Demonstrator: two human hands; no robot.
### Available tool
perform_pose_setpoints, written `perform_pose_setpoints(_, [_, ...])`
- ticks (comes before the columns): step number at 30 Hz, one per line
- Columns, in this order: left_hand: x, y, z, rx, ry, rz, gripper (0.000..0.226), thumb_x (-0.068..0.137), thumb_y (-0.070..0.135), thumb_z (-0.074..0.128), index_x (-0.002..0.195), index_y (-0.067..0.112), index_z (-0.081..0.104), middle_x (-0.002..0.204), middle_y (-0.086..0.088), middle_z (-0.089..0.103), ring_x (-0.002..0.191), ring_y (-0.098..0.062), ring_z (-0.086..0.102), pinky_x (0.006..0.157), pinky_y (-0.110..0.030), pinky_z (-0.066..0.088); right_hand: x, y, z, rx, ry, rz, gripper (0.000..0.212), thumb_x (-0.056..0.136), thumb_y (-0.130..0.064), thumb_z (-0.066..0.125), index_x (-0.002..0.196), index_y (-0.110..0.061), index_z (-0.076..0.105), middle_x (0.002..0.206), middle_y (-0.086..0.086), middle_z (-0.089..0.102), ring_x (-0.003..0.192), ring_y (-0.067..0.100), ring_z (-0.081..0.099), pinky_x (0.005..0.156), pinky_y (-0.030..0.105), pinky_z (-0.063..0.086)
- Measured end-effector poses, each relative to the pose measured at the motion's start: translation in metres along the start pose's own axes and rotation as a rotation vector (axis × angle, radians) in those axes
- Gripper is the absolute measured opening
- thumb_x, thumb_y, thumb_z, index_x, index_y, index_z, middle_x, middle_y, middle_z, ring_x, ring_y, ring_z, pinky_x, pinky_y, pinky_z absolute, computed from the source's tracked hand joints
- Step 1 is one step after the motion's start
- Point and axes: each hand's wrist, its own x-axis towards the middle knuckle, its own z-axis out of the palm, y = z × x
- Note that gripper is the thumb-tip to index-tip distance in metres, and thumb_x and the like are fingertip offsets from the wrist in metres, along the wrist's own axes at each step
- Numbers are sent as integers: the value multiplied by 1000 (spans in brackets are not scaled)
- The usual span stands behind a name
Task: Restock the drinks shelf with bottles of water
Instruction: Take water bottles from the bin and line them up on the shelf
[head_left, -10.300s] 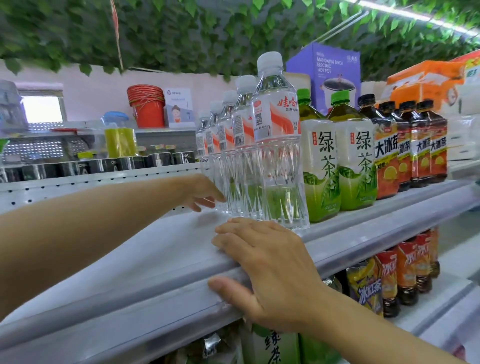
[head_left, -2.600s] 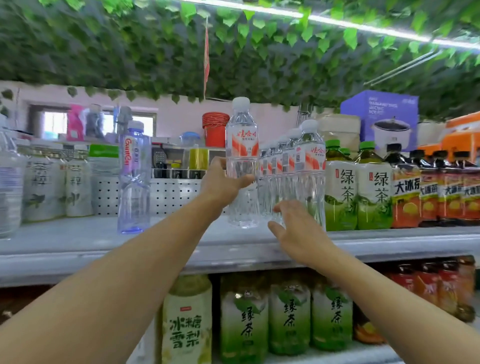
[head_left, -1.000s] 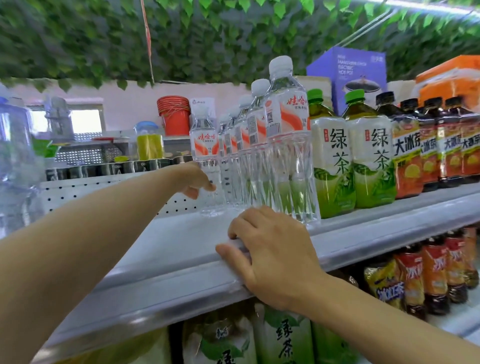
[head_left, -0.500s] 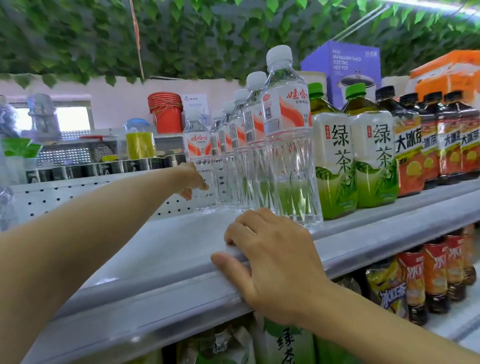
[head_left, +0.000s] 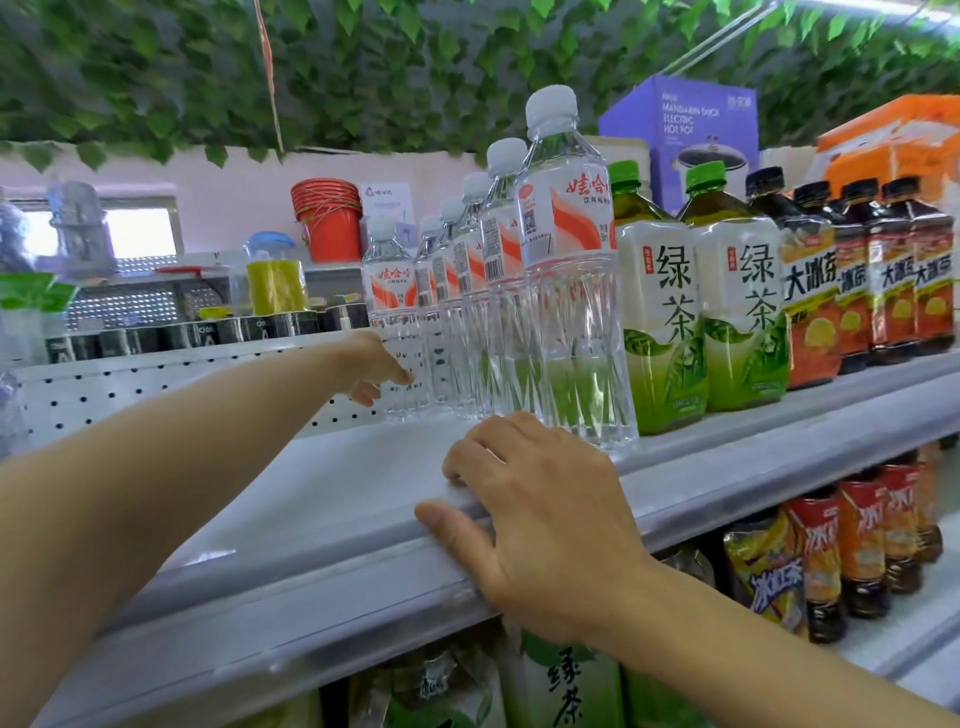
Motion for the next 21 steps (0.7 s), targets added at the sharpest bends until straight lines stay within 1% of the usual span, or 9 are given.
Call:
perform_pose_setpoints(5, [1,-1,5,13,-1,-6,60,87,12,64,136,-1,31,130,-25,50,111,-35,58,89,-42,52,0,0,0,5,-1,3,50,90,-57,28,86,-22,62,82,-6,58,75,14,52,60,30,41])
perform_pose_setpoints(7, [1,-1,5,9,-3,-7,61,88,9,63,138,-1,29,131,-25,49,113,-35,57,91,-43,51,0,0,1,14,1,3,50,89,-57,28,87,-21,62,82,-6,59,75,14,52,60,29,42])
perform_pose_setpoints(9, [1,-2,4,4,-19,-3,61,88,8,63,138,-1,28,132,-26,49,114,-35,56,92,-44,51,0,0,1,18,-1,1,51,89,-57,28,87,-21,63,82,-6,59,75,13,52,60,30,43])
perform_pose_setpoints(16, [-2,-2,-1,-5,-59,-9,54,89,7,62,134,-2,35,134,-25,49,116,-35,55,93,-45,50,0,1,2,12,19,-9,51,89,-56,28,87,-20,63,82,-4,61,75,15,54,59,31,43])
perform_pose_setpoints(20, [-6,-2,-1,20,-73,-25,55,88,10,64,135,-2,36,134,-24,50,114,-33,56,86,-42,52,0,2,3,3,10,-5,52,89,-57,27,87,-20,63,82,-5,60,75,15,53,59,30,42])
perform_pose_setpoints(21, [-8,-1,-1,31,-83,-34,56,89,12,63,135,-2,36,134,-24,49,116,-34,55,88,-42,52,0,2,3,3,7,-6,52,89,-57,27,87,-20,64,82,-4,60,76,15,54,60,30,43])
